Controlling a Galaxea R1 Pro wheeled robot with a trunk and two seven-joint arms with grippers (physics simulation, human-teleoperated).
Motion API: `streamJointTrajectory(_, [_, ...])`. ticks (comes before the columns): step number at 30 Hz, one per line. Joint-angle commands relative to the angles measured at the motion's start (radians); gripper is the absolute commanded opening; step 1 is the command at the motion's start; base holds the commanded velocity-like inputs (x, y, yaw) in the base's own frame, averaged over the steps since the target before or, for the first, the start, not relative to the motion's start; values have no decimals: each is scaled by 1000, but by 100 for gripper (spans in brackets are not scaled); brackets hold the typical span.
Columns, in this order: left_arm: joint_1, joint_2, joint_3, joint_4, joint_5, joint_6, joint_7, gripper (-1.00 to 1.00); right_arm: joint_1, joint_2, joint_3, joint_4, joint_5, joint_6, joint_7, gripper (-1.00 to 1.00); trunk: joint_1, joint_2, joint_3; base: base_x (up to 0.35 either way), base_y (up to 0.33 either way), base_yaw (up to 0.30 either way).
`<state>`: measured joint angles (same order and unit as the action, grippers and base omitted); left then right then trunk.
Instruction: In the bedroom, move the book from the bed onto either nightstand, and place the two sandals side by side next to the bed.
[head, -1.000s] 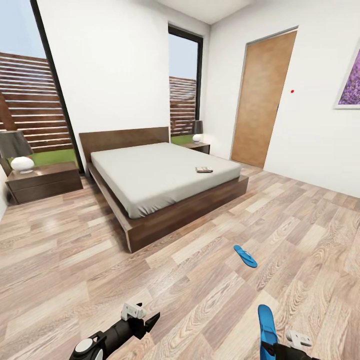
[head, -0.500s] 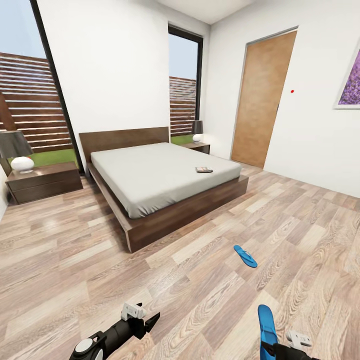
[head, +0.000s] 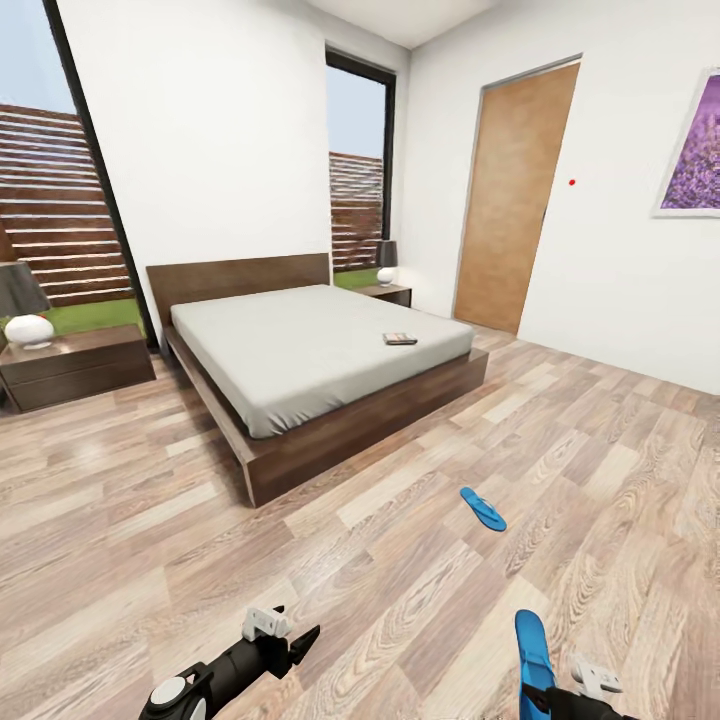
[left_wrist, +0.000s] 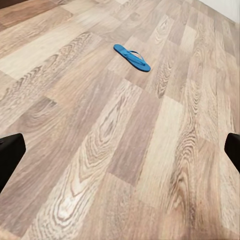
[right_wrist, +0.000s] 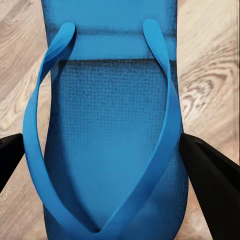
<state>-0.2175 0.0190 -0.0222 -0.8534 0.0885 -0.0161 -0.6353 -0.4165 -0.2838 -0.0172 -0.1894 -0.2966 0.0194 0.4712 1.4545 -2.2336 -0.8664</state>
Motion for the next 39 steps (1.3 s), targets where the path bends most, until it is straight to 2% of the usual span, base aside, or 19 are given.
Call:
streamJointTrajectory(1, [0,1,-2,1,8,-1,-1,100,-1,0,-2,1,-4,2,4,-100,0,0,-1,0,0,-253])
streamJointTrajectory(17, [0,1,-2,1,8,-1,-3,100,-1,0,-2,1,-4,2,4,-100,0,0,-2,0,0,-291])
streamJointTrajectory(39, [0,-1,-2,1,10,-3,1,100,-1,0,-2,1,-5,2,6,-100,0,0,10,0,0,-272])
